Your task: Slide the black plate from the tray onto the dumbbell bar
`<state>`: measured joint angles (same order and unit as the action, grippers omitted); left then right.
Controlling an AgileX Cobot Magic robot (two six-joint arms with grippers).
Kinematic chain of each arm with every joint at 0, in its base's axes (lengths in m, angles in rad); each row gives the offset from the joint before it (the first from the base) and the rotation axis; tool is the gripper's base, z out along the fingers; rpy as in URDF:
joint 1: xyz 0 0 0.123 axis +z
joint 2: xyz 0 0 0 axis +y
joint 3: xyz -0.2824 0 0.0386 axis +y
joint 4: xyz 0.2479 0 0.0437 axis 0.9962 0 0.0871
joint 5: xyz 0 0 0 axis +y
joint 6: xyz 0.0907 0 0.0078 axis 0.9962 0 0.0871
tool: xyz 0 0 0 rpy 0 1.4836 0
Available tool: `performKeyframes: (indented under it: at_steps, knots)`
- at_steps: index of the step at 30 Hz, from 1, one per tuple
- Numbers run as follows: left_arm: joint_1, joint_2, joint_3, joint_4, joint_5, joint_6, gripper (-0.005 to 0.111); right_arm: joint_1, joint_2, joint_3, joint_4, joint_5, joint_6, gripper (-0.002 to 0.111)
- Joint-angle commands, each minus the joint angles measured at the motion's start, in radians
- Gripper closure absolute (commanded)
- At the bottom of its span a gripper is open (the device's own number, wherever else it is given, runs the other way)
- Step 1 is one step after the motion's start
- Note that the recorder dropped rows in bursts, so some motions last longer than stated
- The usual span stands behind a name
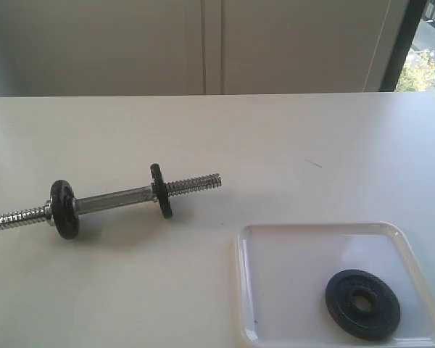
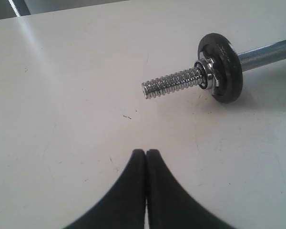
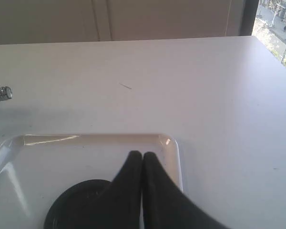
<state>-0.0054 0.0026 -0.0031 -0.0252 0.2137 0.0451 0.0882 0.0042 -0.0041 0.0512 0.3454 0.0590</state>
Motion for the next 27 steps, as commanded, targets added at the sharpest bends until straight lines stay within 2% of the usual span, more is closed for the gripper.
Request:
performKeyframes:
  at_steps: [1,24,27]
  knots:
    - [-0.007,-0.003,0.003,0.001,-0.005,-0.004,0.107,0.001,-0.004,0.004,0.001,-0.004,0.001,0.108]
    - [-0.007,-0.003,0.003,0.001,-0.003,-0.004,0.107,0.001,-0.004,0.004,0.001,-0.004,-0.024,0.108]
    - [-0.007,-0.003,0.003,0.001,-0.049,-0.004,0.107,0.001,-0.004,0.004,0.001,-0.004,-0.024,0.108]
